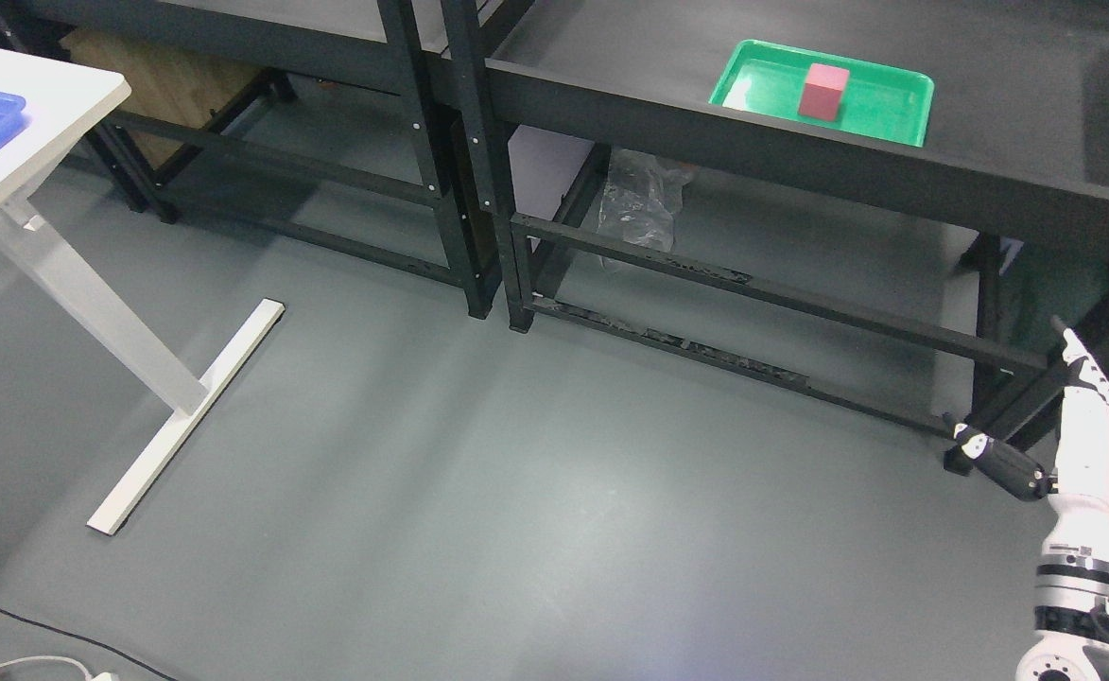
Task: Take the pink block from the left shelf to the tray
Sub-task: 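Drive toward the shelf holding the green tray, raising the right hand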
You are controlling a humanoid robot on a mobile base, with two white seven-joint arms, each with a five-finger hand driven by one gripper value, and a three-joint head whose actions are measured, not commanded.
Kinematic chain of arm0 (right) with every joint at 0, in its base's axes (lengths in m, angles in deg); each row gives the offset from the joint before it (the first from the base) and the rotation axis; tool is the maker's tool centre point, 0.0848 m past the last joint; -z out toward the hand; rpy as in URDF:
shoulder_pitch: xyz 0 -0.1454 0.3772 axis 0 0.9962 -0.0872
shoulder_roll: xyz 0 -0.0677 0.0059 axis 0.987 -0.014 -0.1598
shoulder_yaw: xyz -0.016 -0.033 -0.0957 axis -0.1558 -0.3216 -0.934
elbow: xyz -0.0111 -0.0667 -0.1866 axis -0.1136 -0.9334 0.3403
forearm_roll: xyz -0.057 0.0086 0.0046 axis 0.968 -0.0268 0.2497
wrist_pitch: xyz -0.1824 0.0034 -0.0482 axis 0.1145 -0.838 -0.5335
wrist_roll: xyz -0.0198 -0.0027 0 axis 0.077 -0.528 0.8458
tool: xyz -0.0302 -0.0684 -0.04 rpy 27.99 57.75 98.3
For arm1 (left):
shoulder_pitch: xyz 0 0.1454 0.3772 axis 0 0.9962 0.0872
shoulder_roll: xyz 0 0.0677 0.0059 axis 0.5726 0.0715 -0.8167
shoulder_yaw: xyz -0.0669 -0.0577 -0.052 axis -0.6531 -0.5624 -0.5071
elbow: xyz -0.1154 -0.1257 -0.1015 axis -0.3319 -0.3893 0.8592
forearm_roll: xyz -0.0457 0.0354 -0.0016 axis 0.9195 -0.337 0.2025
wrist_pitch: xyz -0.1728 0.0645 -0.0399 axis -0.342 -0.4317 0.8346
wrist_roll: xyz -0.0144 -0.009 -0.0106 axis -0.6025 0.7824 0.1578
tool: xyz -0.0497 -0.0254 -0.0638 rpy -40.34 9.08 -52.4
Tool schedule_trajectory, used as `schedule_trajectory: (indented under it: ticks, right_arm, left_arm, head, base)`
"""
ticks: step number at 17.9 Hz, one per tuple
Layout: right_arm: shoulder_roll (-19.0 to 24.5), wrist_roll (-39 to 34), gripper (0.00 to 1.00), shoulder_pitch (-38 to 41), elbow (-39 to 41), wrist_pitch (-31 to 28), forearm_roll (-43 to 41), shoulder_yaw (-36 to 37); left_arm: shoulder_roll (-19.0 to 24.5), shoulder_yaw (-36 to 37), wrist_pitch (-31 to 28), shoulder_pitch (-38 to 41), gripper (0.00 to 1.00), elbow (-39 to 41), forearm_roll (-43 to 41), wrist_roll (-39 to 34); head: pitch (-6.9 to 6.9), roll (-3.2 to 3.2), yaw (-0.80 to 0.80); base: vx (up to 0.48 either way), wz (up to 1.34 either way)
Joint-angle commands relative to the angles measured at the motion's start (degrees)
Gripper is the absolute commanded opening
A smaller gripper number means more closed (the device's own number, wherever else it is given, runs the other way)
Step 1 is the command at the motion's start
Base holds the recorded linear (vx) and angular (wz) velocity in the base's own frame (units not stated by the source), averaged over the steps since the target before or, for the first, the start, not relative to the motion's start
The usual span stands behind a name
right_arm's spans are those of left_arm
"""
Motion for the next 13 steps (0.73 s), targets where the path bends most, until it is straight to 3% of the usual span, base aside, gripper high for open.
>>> schedule_trajectory:
  ticks: [1,13]
  right_arm:
    - [1.1,0.8,1.0,-0.5,0.1,-0.1,16.8,-1.3]
    - [1.1,6.1,1.0,-1.8,0.1,-0.4,14.7,-1.6]
  left_arm:
    - [1.0,0.0,0.0,0.0,1.0,1.0,0.4,0.0]
    - [1.0,0.0,0.0,0.0,1.0,1.0,0.4,0.0]
  head:
    - [0.0,0.0,0.0]
    - [0.0,0.0,0.0]
  base:
    - [0.169,0.32]
    - [0.233,0.04]
